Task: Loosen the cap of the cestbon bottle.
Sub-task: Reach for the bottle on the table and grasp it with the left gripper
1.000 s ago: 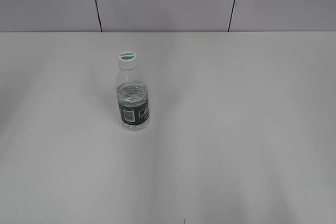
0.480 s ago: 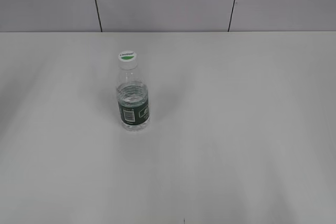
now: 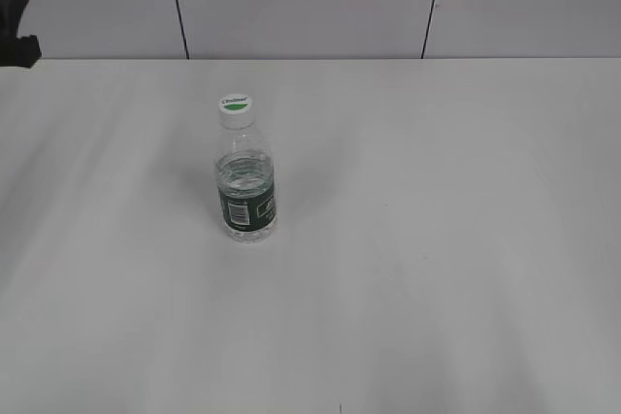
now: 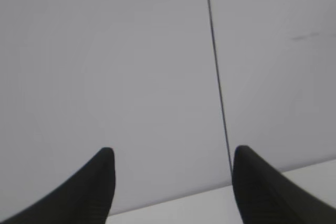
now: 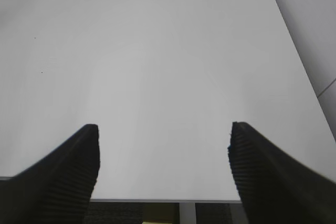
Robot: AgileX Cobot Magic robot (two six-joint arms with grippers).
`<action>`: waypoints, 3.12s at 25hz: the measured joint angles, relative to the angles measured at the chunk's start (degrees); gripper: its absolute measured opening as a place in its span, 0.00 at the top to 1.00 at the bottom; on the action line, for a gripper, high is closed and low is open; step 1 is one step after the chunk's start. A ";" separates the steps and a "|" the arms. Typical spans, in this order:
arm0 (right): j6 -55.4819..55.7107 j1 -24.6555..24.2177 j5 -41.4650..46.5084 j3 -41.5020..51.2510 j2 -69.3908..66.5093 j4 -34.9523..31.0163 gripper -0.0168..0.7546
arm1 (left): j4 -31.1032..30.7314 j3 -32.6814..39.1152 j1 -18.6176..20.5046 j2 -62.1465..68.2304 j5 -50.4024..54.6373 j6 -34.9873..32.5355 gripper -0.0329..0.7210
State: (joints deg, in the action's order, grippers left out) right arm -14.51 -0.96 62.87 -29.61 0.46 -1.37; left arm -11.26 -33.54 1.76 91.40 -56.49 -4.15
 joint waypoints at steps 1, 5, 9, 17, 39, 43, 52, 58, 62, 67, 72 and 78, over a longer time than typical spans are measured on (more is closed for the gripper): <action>0.00 0.00 0.00 0.00 0.00 0.00 0.22 | -0.79 0.85 0.00 1.02 -1.85 0.78 0.37; 0.00 0.00 0.00 0.00 0.00 0.00 0.22 | -2.98 3.41 0.00 5.34 -9.40 6.13 0.37; 0.00 0.00 0.00 0.00 0.00 0.00 0.22 | -6.70 5.49 0.00 9.26 -12.32 7.05 0.37; 0.00 0.00 0.00 0.00 0.00 0.00 0.22 | -15.65 9.02 0.00 16.51 -12.45 5.34 0.37; 0.00 0.00 0.00 0.00 0.00 0.00 0.22 | -46.82 9.02 -0.77 17.42 -12.51 5.70 0.37; 0.00 0.00 0.00 0.00 0.00 0.00 0.22 | -45.47 9.02 -2.99 17.42 -12.51 5.96 0.36; 0.00 0.00 0.00 0.00 0.00 0.00 0.22 | -37.60 9.02 -8.72 17.42 -12.51 5.96 0.18; 0.00 0.00 0.00 0.00 0.00 0.00 0.22 | -33.27 9.02 -9.78 21.55 -12.87 5.96 0.18; 0.00 0.00 0.00 0.00 0.00 0.00 0.22 | -32.84 8.97 -9.80 25.47 -12.81 5.96 0.18; 0.00 0.00 0.00 0.00 0.00 0.00 0.22 | -32.90 8.10 -10.03 27.18 -12.76 5.96 0.18; 0.00 0.00 0.00 0.00 0.00 0.00 0.22 | -32.79 4.90 -11.58 27.44 -12.81 6.01 0.18; 0.00 0.00 0.00 0.00 0.00 0.00 0.22 | -32.73 1.39 -13.29 28.66 -12.88 8.34 0.18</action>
State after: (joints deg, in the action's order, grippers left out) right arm -14.51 -0.96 62.87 -29.61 0.46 -1.37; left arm -43.99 -32.15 -11.54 120.06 -69.37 4.19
